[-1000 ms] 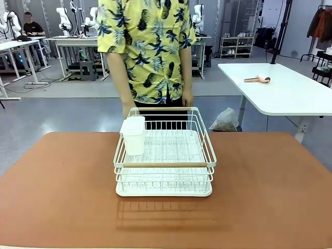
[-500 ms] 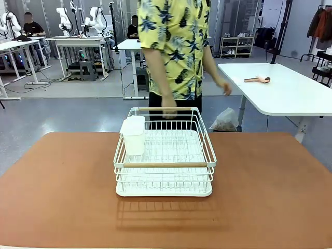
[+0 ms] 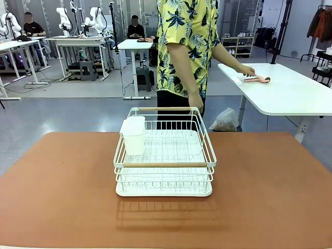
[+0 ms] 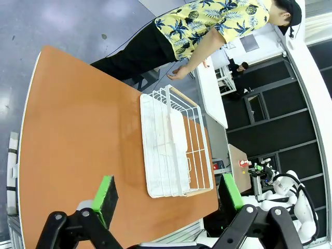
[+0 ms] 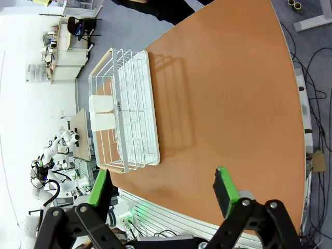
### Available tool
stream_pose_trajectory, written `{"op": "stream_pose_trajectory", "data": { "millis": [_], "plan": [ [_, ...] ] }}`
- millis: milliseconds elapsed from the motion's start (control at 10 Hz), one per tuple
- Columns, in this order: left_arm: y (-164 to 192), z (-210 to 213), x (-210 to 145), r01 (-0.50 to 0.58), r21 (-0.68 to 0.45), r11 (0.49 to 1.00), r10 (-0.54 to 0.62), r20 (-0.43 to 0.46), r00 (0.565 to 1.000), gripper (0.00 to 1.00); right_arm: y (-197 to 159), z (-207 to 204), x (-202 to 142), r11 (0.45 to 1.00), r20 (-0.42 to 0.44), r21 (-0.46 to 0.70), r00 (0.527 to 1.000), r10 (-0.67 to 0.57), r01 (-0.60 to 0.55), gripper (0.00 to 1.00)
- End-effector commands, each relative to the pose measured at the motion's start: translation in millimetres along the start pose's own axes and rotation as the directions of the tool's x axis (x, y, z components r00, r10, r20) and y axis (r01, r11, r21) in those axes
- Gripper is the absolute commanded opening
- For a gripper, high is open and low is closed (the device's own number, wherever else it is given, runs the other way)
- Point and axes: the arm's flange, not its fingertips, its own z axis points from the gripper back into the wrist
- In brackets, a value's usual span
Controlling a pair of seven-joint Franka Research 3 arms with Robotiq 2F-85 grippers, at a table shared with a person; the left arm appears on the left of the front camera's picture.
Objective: Clean the table.
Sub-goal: Pick up the Lint Roller when the human hands it over.
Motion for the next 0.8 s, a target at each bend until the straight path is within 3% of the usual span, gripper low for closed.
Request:
{"op": "stream_pose_trajectory", "data": {
  "millis": [0, 700],
  "plan": [
    [0.7, 3.1, -0.5, 0.011, -0.008, 1.000, -0.011, 0.006, 1.000, 1.00, 1.1, 0.8, -0.1, 1.000, 0.002, 0.004, 1.000, 0.002, -0.002, 1.00],
    [0.7, 3.1, -0.5, 0.011, -0.008, 1.000, -0.011, 0.006, 1.000, 1.00, 1.1, 0.8, -0.1, 1.000, 0.002, 0.004, 1.000, 0.002, -0.002, 1.00]
  ]
}}
